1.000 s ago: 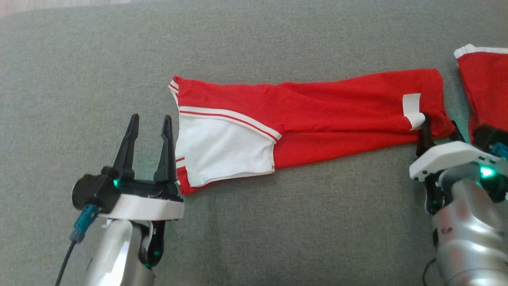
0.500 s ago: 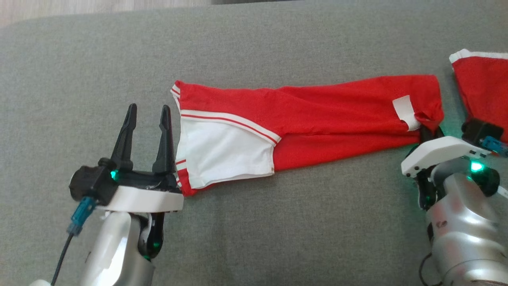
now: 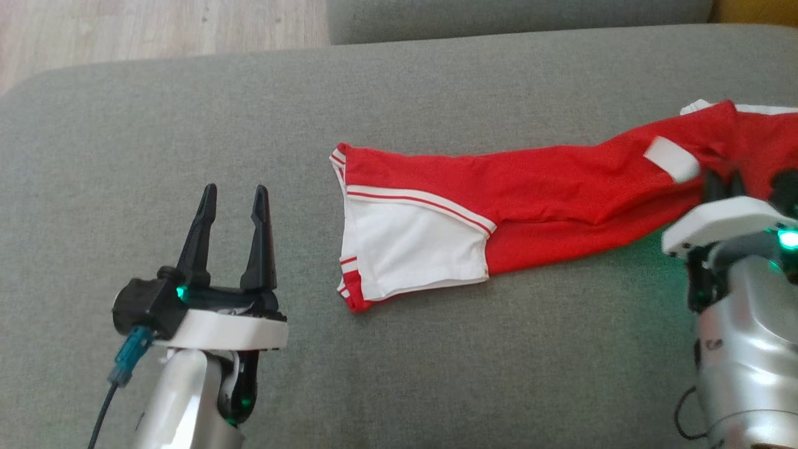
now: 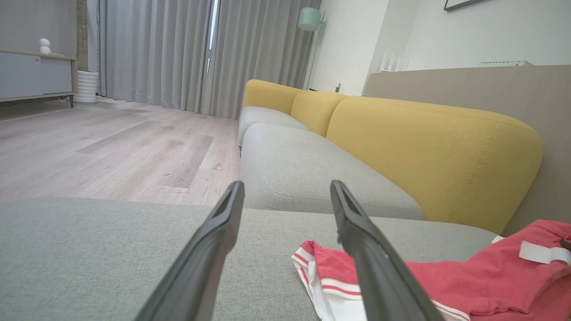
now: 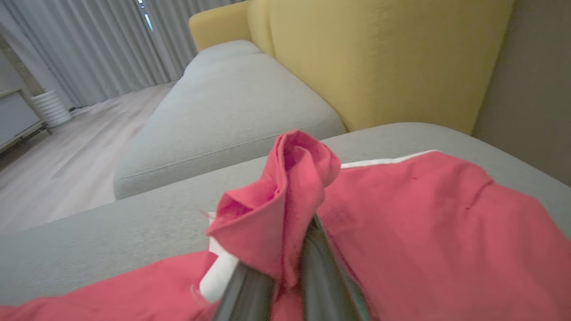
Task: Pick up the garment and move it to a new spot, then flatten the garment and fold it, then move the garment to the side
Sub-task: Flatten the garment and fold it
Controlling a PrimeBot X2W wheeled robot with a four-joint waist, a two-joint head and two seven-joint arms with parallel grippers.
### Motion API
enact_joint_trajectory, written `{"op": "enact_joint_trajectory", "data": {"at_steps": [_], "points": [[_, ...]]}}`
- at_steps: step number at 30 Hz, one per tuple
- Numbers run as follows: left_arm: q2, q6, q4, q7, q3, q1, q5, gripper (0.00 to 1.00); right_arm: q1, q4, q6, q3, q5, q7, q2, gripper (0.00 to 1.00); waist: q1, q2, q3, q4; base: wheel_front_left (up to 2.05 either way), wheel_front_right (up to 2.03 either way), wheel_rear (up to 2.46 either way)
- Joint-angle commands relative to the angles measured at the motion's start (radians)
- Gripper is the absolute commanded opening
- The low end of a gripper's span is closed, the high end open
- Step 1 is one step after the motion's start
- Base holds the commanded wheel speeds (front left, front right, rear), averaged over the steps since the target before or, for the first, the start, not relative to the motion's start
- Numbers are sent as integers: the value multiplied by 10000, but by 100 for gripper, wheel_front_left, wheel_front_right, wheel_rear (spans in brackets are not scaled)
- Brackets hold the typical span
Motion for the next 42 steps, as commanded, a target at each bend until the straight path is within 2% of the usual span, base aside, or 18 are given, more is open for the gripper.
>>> {"op": "enact_joint_trajectory", "data": {"at_steps": [1,4,11,15,21,31,32,33,38,42], "points": [[55,14,-359,-51,349,-147,-45,100,-195,-589,-7,654,-32,65,192,0,1,-1,-149,35,0,0,0],[45,14,-381,-51,305,-101,-48,100,-177,-973,-7,1710,432,251,284,0,1,-1,-319,156,0,0,0],[21,14,-348,-51,253,-5,-95,100,238,-2149,-7,5604,3112,868,295,0,1,-1,-634,753,0,0,0],[8,14,-324,-51,161,18,-125,100,527,-2615,-7,7122,3797,1192,296,0,1,-1,-709,1206,0,0,0],[-5,14,-296,-51,-10,-19,-173,100,719,-2523,-7,8216,4494,1300,297,0,1,-1,-656,1801,0,0,0],[-17,14,-186,-51,-232,-91,-310,100,581,-1133,-7,9561,5130,1098,297,0,1,-1,-374,2616,0,0,0],[-18,14,-183,-51,-239,-92,-327,100,581,-1085,-7,9718,5207,1030,298,44,1,-1,-366,2639,0,0,0],[-18,14,-182,-51,-240,-90,-342,100,574,-1072,-7,9884,5269,910,298,100,1,-1,-359,2653,0,0,0],[-19,14,-149,-51,-200,-65,-404,100,589,-1460,-7,11138,5928,705,298,100,1,-1,-352,2580,0,0,0],[-19,21,-168,-51,-24,-74,-358,100,375,-2002,-7,11870,6511,556,298,100,1,-1,-381,2254,0,0,0]]}}
